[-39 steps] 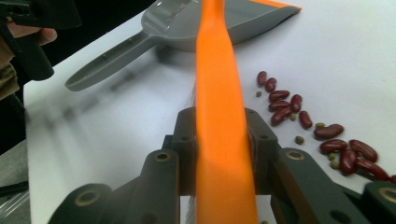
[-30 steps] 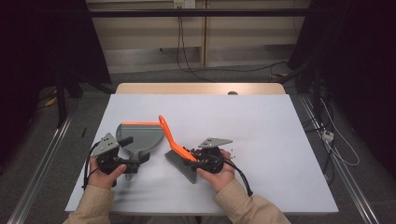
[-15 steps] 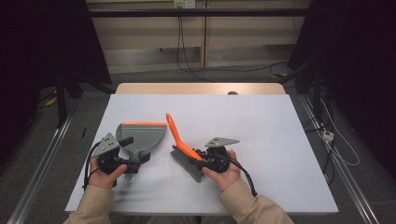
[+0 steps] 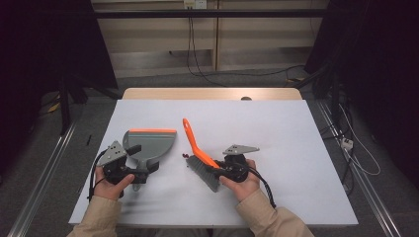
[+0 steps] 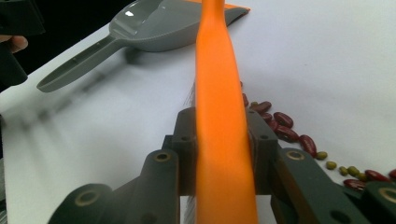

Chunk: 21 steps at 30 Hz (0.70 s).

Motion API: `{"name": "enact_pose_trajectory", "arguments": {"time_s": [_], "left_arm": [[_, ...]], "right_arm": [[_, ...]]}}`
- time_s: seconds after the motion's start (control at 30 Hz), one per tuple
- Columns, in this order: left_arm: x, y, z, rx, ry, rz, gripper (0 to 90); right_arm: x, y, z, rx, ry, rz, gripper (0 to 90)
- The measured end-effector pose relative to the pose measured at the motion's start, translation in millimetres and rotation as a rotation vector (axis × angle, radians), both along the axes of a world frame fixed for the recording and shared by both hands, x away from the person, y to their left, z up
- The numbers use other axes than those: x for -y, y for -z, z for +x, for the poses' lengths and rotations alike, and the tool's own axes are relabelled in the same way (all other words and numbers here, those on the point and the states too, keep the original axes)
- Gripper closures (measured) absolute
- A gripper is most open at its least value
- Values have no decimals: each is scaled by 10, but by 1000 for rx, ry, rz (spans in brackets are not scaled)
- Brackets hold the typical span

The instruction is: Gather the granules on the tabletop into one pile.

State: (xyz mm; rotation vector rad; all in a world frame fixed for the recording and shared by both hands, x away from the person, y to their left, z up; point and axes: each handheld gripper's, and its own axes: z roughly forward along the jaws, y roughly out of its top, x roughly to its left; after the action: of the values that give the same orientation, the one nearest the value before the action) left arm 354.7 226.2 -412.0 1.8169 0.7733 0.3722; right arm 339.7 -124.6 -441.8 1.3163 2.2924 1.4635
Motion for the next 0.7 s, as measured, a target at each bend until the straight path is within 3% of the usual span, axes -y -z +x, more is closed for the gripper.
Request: {"name": "enact_pose_trajectory", "arguments": {"time_s": [0.53, 0.7], "left_arm": [[1, -1, 0, 0, 1, 1, 57], [2, 0, 3, 0, 3, 1, 57]], "right_arm": [[176, -3, 16, -6, 40, -1, 707], [190, -12, 27, -21, 42, 37, 710]]}}
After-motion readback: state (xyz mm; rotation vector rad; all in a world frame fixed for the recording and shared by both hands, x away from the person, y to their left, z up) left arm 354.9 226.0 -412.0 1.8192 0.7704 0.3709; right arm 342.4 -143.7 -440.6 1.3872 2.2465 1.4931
